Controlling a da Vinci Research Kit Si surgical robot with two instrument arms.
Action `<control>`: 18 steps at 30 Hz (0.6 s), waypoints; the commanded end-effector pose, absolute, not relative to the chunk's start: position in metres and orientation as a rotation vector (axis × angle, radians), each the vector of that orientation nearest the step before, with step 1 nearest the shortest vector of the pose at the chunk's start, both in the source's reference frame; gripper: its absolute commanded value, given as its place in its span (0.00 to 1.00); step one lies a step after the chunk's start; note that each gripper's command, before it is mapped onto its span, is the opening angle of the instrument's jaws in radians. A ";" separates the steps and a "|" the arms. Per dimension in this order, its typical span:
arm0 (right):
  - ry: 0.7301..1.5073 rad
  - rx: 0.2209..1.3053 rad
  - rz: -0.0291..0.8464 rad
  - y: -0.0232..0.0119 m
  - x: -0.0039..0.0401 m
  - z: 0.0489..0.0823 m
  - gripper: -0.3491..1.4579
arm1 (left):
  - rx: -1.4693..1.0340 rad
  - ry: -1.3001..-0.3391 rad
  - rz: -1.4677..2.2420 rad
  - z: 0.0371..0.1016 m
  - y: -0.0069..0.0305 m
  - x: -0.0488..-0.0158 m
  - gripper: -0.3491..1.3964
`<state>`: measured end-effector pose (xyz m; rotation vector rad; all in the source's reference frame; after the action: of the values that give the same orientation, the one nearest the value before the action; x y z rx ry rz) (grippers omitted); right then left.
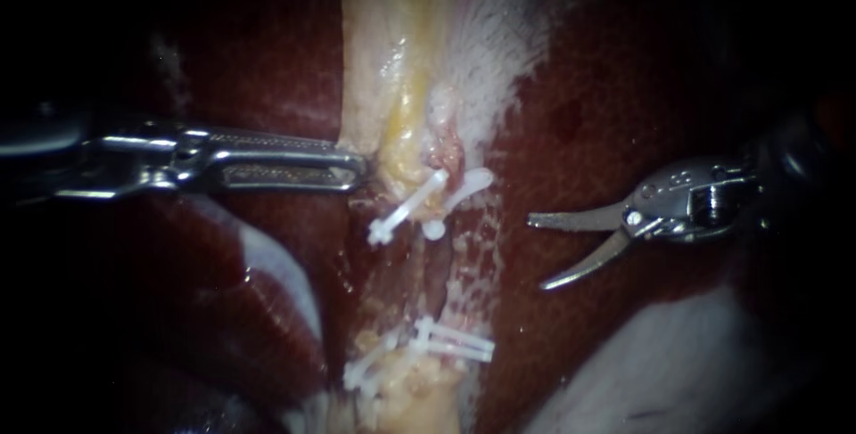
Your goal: Go back from the cut right tube
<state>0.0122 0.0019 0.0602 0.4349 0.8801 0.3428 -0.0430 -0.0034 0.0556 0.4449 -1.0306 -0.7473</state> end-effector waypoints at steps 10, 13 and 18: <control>0.880 0.434 0.343 0.0018 0.0122 0.0602 0.98 | 0.446 -1.031 -0.743 0.0552 -0.0035 -0.0432 0.00; 0.880 0.434 0.343 0.0018 0.0122 0.0602 0.98 | 0.446 -1.031 -0.743 0.0552 -0.0035 -0.0432 0.00; 0.880 0.434 0.343 0.0018 0.0122 0.0602 0.98 | 0.447 -1.031 -0.743 0.0553 -0.0034 -0.0431 0.00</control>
<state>0.0122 0.0018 0.0602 0.4337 0.8797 0.3435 -0.0431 -0.0034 0.0552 0.4464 -1.0307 -0.7429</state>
